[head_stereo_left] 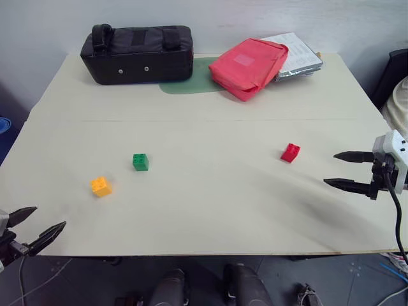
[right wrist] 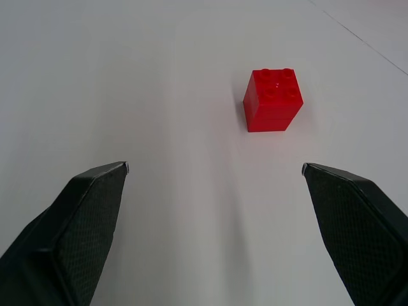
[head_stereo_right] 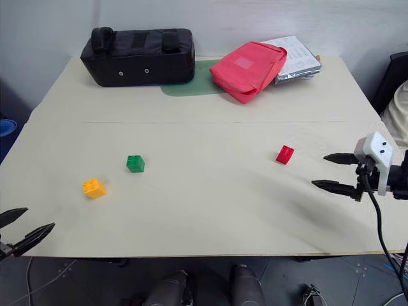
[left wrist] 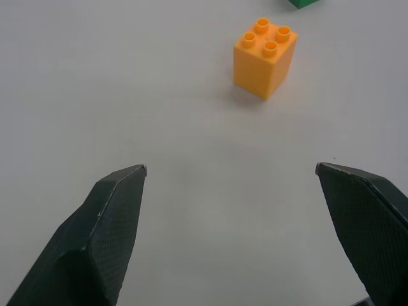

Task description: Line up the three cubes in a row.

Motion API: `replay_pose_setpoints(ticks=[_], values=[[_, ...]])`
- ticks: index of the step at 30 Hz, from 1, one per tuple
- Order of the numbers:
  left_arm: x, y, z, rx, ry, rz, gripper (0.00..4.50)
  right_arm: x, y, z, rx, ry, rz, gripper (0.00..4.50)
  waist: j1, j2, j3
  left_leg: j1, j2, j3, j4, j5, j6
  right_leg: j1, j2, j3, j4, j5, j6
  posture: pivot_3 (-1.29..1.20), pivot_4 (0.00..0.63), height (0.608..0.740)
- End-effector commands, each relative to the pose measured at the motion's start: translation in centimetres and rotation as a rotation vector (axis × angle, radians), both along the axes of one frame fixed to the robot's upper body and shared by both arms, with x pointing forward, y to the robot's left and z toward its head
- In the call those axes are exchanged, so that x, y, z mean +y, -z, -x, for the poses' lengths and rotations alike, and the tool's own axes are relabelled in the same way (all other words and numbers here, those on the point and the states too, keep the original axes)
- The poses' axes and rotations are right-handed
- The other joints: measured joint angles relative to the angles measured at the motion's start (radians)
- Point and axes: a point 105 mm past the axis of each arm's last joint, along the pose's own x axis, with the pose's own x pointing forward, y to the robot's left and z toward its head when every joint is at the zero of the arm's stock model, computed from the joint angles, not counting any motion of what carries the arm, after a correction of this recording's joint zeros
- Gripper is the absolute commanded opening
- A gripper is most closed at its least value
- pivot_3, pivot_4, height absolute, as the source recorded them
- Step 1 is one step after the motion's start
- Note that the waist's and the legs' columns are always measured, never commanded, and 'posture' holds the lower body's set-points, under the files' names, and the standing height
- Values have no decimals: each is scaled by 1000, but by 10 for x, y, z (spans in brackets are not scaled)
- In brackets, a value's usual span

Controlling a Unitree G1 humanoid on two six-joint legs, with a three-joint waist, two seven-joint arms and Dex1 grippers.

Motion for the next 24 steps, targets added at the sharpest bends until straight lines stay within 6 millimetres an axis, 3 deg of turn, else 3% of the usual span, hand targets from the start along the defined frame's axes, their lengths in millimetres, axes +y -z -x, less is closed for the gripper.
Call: replay_pose_setpoints(ticks=[1,18,22,24], values=[[2,-5,5,-21,-11,-7,4482,1,-17,1,-65,-1,-14,4500,0,0,0,0,0,0,0,0,0,0,0,0,0,0,0,0,150,740],[5,0,5,-5,-36,-44,4482,-2,-13,-6,-101,47,21,4500,0,0,0,0,0,0,0,0,0,0,0,0,0,0,0,0,150,740],[8,-6,-3,-28,-36,-46,4482,-2,-12,-6,-106,54,21,4500,0,0,0,0,0,0,0,0,0,0,0,0,0,0,0,0,150,740],[0,-10,-11,-33,7,-31,4482,-1,-13,-8,-117,52,31,4500,1,0,0,0,0,0,0,0,0,0,0,0,0,0,0,0,150,740]])
